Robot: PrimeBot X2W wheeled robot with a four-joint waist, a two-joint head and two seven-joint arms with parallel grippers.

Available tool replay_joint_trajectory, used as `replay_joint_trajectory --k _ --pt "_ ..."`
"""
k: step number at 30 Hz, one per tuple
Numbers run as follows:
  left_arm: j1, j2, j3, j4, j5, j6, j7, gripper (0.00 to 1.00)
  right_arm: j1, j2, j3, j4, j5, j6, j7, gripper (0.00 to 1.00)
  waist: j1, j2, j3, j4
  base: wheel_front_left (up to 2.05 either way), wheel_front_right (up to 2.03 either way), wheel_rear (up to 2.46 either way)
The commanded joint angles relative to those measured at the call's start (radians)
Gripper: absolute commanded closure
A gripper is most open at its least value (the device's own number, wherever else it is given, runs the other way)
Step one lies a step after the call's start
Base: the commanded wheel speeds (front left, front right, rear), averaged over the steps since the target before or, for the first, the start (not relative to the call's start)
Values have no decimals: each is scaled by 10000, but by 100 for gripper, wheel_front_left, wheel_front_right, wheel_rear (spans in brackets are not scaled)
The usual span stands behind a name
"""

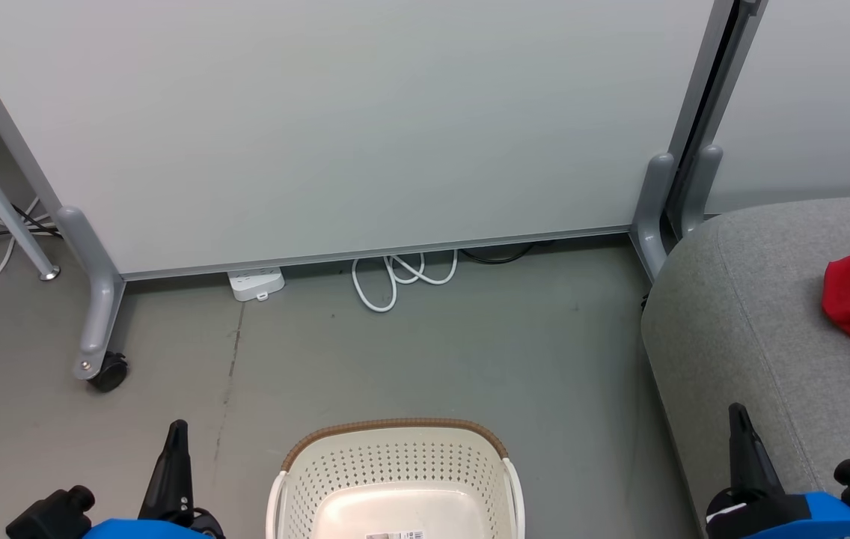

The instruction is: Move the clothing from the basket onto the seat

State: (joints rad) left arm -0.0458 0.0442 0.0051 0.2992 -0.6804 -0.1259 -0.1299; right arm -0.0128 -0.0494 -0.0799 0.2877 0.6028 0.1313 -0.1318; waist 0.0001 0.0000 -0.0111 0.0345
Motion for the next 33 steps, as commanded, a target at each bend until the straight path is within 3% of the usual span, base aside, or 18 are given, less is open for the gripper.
replay_joint_trajectory --k 1,33 --pt "-319 46 94 -171 -255 -20 65 100 -300 -20 -32 -162 311 -2 50 100 0 0 1 -2 0 0 0" --pt "-533 65 553 -327 -4297 -42 1133 100 -665 -19 -180 -278 4680 -4 1146 100 -1 0 40 -120 0 0 0"
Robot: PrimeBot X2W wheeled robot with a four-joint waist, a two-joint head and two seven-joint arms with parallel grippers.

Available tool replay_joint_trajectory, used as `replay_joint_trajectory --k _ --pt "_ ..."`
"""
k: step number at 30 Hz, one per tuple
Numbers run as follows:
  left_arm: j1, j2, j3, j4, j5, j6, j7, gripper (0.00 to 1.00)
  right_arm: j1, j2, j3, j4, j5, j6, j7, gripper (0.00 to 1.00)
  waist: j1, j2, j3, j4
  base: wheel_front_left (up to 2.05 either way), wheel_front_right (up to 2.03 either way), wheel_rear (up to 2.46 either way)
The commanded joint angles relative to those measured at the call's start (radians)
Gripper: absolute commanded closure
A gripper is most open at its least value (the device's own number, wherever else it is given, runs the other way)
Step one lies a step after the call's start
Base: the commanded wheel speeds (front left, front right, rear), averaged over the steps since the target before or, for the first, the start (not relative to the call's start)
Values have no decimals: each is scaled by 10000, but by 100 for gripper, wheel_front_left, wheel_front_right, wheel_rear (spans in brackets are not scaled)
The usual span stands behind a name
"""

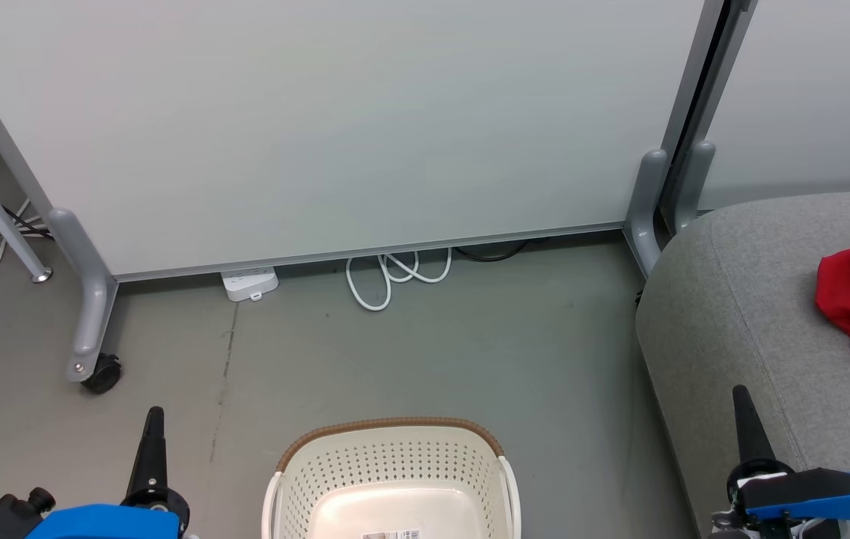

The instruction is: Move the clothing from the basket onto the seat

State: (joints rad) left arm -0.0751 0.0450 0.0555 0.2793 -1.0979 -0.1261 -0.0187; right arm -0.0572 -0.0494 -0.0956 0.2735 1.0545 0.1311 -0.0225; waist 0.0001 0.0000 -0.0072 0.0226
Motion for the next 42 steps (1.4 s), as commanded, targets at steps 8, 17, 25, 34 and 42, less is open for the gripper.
replay_joint_trajectory --k 8,17,25,34,42 --pt "-280 62 150 -158 -924 -46 245 100 -293 -17 -52 -154 1021 -3 258 100 0 0 10 -29 0 0 0" --pt "-330 66 249 -187 -1763 -52 467 100 -375 -17 -85 -174 1935 -3 492 100 0 0 20 -61 0 0 0" --pt "-363 70 320 -211 -2455 -57 644 100 -435 -16 -112 -190 2676 -4 679 100 0 0 29 -90 0 0 0" --pt "-386 73 411 -233 -3179 -63 844 100 -506 -16 -143 -206 3458 -3 874 100 -1 0 40 -122 0 0 0" --pt "-410 74 476 -248 -3709 -67 983 100 -543 -15 -163 -216 4028 -4 1035 100 -1 0 48 -147 0 0 0"
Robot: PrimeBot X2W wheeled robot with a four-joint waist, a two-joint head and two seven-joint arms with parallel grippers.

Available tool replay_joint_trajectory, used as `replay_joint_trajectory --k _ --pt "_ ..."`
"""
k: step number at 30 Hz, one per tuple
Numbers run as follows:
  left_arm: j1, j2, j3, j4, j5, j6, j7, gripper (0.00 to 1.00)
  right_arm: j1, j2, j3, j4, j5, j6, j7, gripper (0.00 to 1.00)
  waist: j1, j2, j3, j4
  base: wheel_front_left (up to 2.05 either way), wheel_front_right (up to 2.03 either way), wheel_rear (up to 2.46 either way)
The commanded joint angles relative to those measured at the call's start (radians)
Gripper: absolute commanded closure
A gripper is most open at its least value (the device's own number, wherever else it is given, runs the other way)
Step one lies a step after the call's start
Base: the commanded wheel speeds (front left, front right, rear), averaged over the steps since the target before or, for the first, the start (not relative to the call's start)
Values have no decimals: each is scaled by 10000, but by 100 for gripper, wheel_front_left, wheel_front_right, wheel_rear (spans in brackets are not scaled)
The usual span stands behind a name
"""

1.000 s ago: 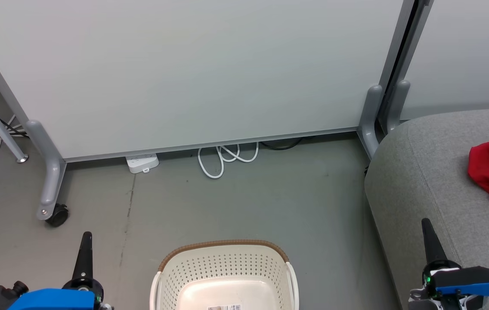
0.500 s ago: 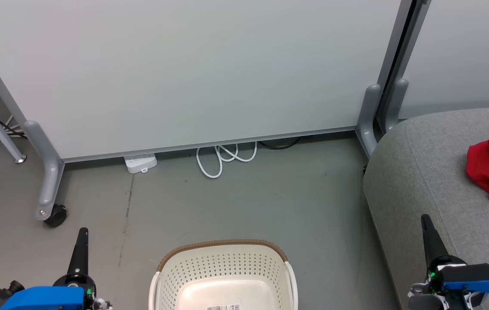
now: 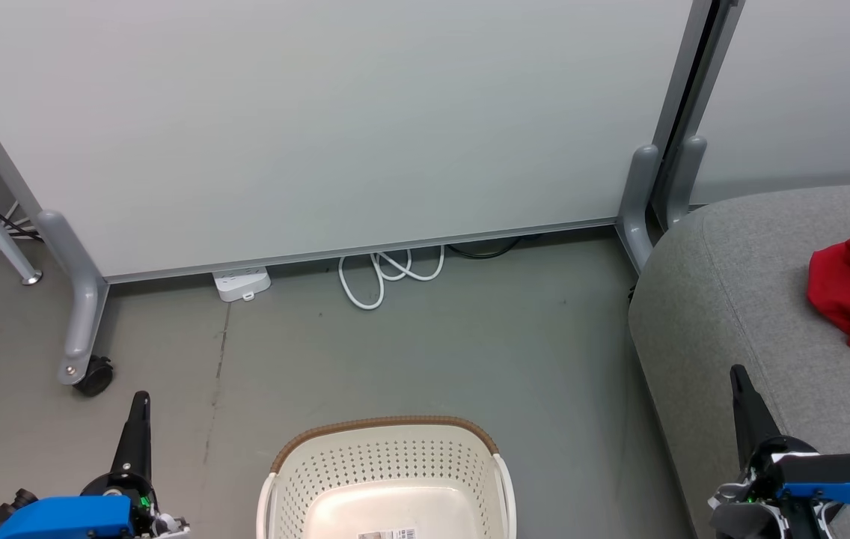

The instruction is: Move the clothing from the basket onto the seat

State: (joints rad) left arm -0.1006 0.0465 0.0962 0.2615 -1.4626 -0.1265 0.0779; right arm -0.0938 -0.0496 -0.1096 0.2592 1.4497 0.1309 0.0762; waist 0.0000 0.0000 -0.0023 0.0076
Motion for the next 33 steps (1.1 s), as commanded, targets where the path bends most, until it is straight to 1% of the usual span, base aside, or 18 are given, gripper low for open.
replay_joint_trajectory --k 1,21,33 --pt "-159 58 78 -73 -133 -63 30 100 -185 -13 -25 -74 157 -2 49 100 0 0 1 -2 0 0 0" --pt "-214 64 228 -116 -1485 -69 401 100 -296 -12 -76 -98 1631 -3 418 100 0 0 24 -74 0 0 0" --pt "-203 63 223 -112 -1497 -70 404 100 -258 -11 -75 -94 1631 -3 434 100 0 0 25 -76 0 0 0"
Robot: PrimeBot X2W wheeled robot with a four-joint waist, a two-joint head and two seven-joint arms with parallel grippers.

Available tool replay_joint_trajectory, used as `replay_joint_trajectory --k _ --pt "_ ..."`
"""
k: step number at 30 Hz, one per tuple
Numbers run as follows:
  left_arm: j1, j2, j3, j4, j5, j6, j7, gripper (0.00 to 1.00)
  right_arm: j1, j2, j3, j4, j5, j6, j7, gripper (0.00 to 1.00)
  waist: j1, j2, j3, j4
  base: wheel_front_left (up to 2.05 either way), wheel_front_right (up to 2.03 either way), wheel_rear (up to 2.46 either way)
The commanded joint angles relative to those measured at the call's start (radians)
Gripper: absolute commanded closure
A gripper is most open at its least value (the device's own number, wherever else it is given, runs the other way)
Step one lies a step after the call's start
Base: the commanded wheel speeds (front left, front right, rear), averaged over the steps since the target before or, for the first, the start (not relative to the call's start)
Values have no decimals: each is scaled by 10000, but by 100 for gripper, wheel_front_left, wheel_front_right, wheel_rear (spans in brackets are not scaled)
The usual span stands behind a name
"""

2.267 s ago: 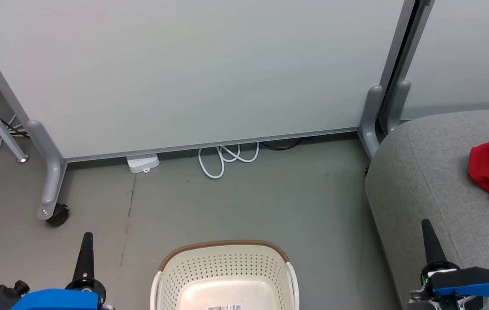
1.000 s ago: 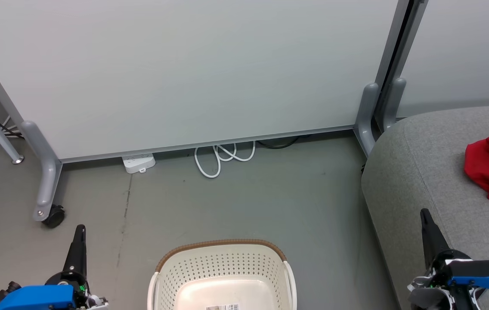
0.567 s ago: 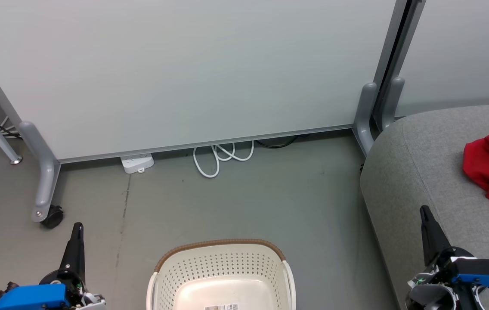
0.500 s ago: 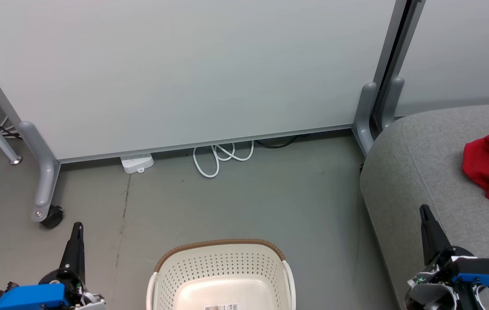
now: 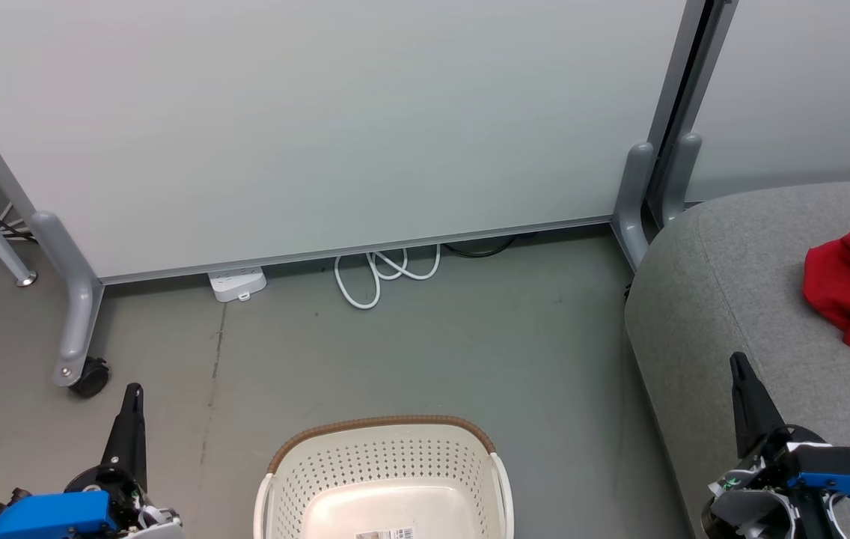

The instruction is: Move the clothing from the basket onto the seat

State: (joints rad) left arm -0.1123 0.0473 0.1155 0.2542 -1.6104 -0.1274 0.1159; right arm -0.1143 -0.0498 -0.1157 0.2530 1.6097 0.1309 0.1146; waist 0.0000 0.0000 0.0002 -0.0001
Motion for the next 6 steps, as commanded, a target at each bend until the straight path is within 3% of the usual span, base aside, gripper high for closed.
replay_joint_trajectory --k 1,6 --pt "-86 55 29 -39 -18 -60 24 100 -53 -9 -13 -33 32 -3 51 100 0 0 0 1 0 0 0" --pt "-85 55 29 -40 -18 -60 24 100 -53 -9 -13 -33 32 -3 51 100 0 0 0 1 0 0 0"
